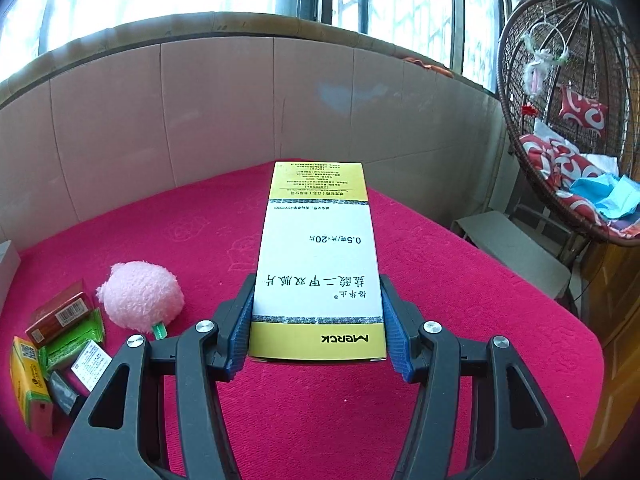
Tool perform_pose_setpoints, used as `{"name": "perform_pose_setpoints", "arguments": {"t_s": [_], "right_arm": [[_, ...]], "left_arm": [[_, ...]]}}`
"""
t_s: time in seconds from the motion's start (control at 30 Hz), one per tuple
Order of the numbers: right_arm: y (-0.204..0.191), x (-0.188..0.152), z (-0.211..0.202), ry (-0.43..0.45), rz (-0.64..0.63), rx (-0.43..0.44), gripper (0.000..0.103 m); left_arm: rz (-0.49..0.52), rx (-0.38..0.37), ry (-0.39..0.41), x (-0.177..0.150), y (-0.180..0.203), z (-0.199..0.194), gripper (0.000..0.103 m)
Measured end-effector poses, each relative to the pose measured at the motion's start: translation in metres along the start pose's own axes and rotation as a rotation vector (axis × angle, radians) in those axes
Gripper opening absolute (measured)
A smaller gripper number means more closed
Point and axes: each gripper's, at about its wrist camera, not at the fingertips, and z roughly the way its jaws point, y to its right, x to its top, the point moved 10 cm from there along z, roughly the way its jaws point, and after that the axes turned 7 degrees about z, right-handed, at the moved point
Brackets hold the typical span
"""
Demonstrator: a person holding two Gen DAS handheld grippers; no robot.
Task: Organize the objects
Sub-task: 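Carry blue-white box in left gripper and Merck box in right gripper to tray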
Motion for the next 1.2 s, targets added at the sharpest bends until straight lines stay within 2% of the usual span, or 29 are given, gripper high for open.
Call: {"name": "perform_pose_setpoints", "arguments": {"t_s": [0.2,0.47,0.9,1.2], "right_arm": [[-0.03,-0.008,-0.023,0.011,-0.045,0.059,0.056],[-0.087,0.009,-0.074,0.069,-0.08,0.197,0.056],[-0.151,0.019,-0.119,0.069,-0.131,0.362,0.056],[-0.203,0.019,-0.149,0.071,-0.197,0.459,0.056]], "left_arm": [[-0.051,0.035,0.031,0.008,-0.023,-0.006,0.036],[-0.082,0.091,0.07,0.019,-0.047,-0.017,0.036],[-0.214,0.158,0.11,0.028,-0.105,-0.033,0.036],[-0.279,0.166,0.115,0.026,-0.128,-0.036,0.036]]}}
